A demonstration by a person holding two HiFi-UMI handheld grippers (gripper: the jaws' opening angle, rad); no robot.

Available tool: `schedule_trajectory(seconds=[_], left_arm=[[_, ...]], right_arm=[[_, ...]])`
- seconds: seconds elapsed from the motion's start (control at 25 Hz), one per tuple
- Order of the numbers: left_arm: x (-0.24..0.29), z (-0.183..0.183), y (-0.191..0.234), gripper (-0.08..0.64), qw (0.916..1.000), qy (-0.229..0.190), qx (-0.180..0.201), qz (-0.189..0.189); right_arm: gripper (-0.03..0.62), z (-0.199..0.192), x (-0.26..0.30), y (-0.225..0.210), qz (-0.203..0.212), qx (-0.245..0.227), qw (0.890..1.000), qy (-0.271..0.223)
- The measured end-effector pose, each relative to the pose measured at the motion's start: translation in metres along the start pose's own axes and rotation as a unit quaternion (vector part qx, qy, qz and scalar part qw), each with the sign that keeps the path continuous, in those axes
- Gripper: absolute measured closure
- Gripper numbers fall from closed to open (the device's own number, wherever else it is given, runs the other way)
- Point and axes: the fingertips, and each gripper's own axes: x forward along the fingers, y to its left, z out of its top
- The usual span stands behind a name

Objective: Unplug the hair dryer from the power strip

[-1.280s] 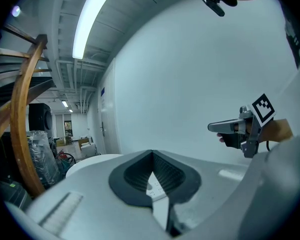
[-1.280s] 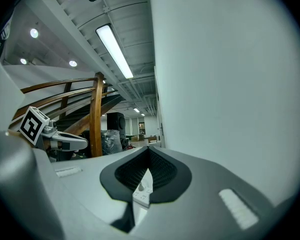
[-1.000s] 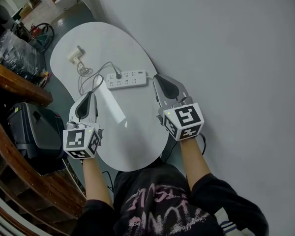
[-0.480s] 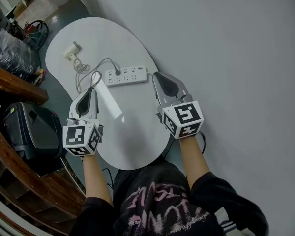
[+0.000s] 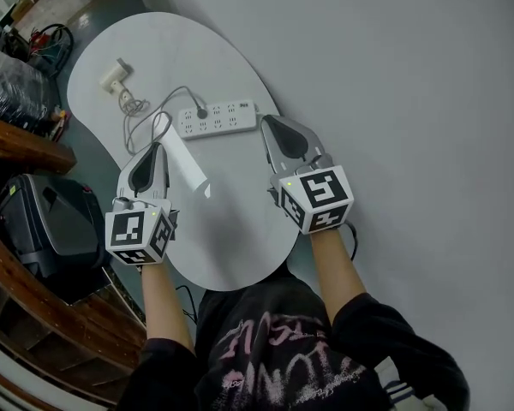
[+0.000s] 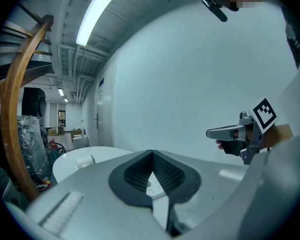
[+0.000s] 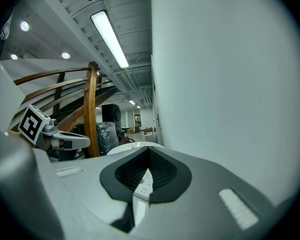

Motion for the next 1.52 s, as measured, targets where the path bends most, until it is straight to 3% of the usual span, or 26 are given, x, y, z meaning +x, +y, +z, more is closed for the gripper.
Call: schedule_trajectory(seconds=[0.8,1.24,1.52], left_arm=[[0.033,-0.056,0.01,0.56,0.9984,0.046,-0.025,-0.019],[0.041,-0.101,0.022,0.56,0.9949,0.078,-0.062,-0.016],[0.049,-0.106,0.024,0.56,0.9941,0.084,-0.065,-0.024]], right_arm=[[0.581,-0.057,0.029,-0.004,-0.011,0.018,0.998,0.059],[0.581,-0.097,0.039,-0.001,-0.014,0.029,0.995,0.095],[0.58,-0.105,0.051,-0.002,-0.013,0.031,0.994,0.107]])
